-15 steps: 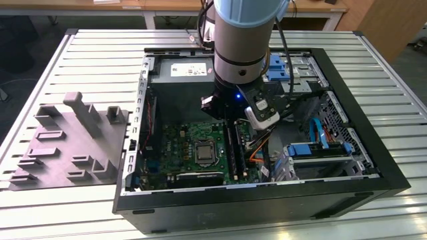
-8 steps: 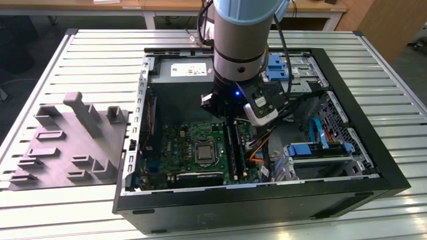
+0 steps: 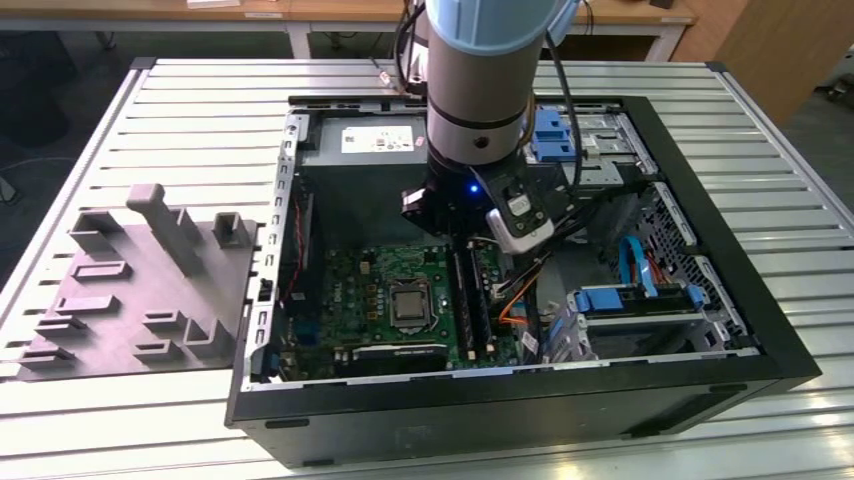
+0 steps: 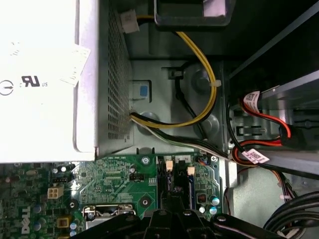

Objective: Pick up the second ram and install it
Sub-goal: 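Press down the second ram until it locks into place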

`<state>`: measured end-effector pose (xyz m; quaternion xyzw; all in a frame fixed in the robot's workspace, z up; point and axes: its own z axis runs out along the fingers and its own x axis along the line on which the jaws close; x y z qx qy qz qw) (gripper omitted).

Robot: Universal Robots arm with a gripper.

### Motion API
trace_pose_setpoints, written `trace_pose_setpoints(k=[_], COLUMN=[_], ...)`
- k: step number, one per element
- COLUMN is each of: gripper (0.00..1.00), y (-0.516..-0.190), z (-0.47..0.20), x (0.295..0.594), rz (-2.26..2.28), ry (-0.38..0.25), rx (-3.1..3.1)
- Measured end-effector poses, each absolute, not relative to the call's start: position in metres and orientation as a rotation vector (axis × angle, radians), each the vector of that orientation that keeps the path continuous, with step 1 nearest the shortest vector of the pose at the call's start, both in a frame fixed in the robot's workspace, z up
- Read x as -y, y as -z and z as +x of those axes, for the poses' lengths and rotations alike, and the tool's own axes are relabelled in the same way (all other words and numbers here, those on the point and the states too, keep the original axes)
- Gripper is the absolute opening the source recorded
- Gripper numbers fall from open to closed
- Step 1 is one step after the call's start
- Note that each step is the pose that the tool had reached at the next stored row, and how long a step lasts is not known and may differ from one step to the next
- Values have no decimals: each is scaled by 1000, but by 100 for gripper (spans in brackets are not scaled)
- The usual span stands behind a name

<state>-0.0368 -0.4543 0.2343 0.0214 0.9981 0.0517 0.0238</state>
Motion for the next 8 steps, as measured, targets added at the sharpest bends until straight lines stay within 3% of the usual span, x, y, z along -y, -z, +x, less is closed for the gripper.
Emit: trace_pose_setpoints(k=[8], gripper=[10], y=[-230], z=[-37], x=[454], rz=[66], ry=[-160], rx=[-3089])
